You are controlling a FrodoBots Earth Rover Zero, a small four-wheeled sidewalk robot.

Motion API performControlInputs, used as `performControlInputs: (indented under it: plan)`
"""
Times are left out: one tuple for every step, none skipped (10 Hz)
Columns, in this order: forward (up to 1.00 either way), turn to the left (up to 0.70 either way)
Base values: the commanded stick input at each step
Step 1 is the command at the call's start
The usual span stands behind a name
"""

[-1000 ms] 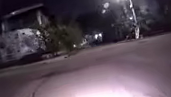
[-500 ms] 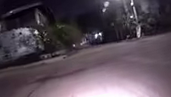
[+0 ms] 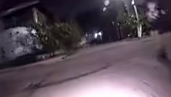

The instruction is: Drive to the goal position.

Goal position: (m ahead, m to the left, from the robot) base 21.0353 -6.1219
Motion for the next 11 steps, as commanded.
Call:
performControlInputs:
  plan:
    - [0.0,0.0]
    - [-0.24,0.0]
    - [-0.7,0.01]
    - [-0.7,0.01]
    - [-0.2,0.0]
    - [0.0,0.0]
    - [0.0,0.0]
    - [0.0,0.0]
    - [0.0,0.0]
    - [0.0,0.0]
    - [0.0,0.0]
